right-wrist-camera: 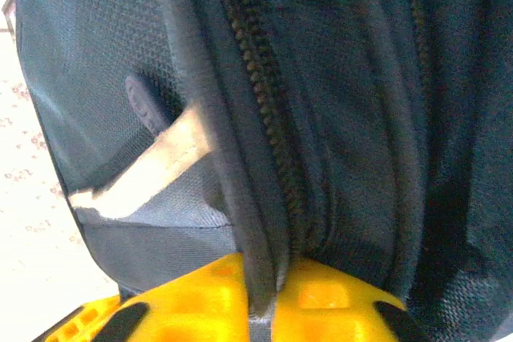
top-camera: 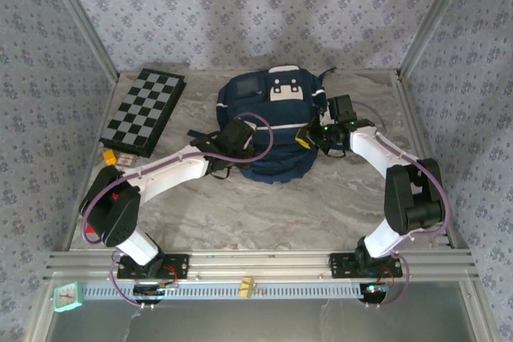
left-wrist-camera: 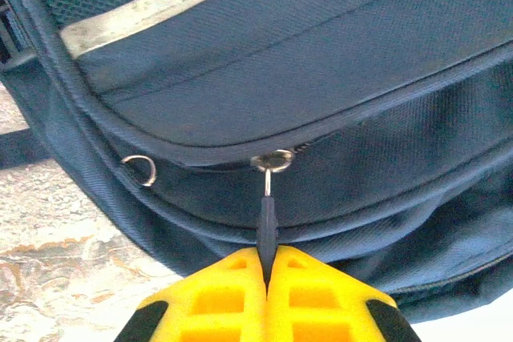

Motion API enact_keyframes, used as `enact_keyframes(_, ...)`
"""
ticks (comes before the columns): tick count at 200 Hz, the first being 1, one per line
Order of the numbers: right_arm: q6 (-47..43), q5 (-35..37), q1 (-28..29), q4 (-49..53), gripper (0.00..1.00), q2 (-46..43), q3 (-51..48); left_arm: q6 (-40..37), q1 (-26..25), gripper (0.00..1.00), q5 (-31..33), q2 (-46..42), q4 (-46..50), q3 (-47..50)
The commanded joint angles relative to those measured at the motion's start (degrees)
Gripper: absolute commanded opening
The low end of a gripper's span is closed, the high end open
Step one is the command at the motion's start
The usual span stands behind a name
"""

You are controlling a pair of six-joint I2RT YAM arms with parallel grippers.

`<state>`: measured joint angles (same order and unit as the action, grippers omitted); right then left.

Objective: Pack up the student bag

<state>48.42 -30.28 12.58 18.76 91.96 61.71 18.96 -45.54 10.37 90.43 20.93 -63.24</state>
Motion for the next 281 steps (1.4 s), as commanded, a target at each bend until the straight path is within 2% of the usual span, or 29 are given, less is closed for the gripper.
enact_keyframes(1,-4.9,3.9,-2.6,1.8,0.02,0.3,3.6,-2.6,0.7,0.0,5.5,-2.8,1.5,1.2)
enact_keyframes(8,-5.9,4.1,-3.6,3.0,0.0,0.2,3.9,-2.7,1.8,0.0,5.6,-3.3,1.2,2.2)
enact_keyframes(44,-8.2,3.0,-6.6,5.3,0.0,-0.8,4.6,1.2,12.8,0.0,1.9,-3.1,-0.3,3.6)
enact_keyframes(77,-7.4,0.5,-3.1,3.1,0.0,-1.2,4.2,-0.6,13.4,0.0,-5.0,-4.2,-1.9,3.2)
enact_keyframes(83,-7.6,0.6,-2.5,3.5,0.06,-1.5,4.5,-0.8,13.3,0.0,-6.8,-4.9,-2.4,3.6)
enact_keyframes(99,-7.7,0.6,-1.7,3.5,0.25,-2.8,4.4,-1.0,13.1,0.21,-10.3,-7.9,-2.8,5.7)
enact_keyframes(114,-8.5,2.1,-1.3,5.0,0.42,-5.2,3.7,-0.1,13.5,0.46,-10.5,-11.9,-0.5,7.3)
enact_keyframes(125,-9.3,4.5,-0.4,6.6,0.53,-7.2,3.0,1.6,14.4,0.57,-10.0,-15.9,1.6,8.4)
enact_keyframes(137,-9.3,6.0,1.3,6.9,0.6,-9.4,1.4,3.6,16.1,0.69,-8.5,-20.5,3.5,10.0)
enact_keyframes(165,-10.4,9.3,9.6,6.0,0.68,-11.0,-0.4,9.8,27.0,0.89,-4.8,-26.2,13.8,9.8)
enact_keyframes(175,-10.8,11.5,13.7,6.3,0.7,-10.6,0.2,11.9,31.6,0.93,-2.6,-27.0,17.3,9.5)
enact_keyframes(191,-11.5,14.7,19.8,4.7,0.73,-9.4,0.7,13.6,39.7,1.0,-2.4,-27.5,21.8,9.6)
enact_keyframes(216,-11.9,17.4,27.1,2.5,0.78,-5.5,2.5,14.6,51.4,1.0,1.0,-27.9,23.8,11.4)
enact_keyframes(237,-11.3,17.1,30.0,0.9,0.8,-2.1,3.8,15.3,60.3,1.0,2.6,-26.8,22.6,14.6)
enact_keyframes(244,-11.2,17.4,30.6,0.6,0.81,-1.3,4.1,16.3,61.9,1.0,4.6,-26.0,22.8,15.2)
enact_keyframes(281,-10.9,16.6,31.8,0.5,0.83,1.5,5.2,20.4,68.0,1.0,4.1,-22.5,19.3,18.2)
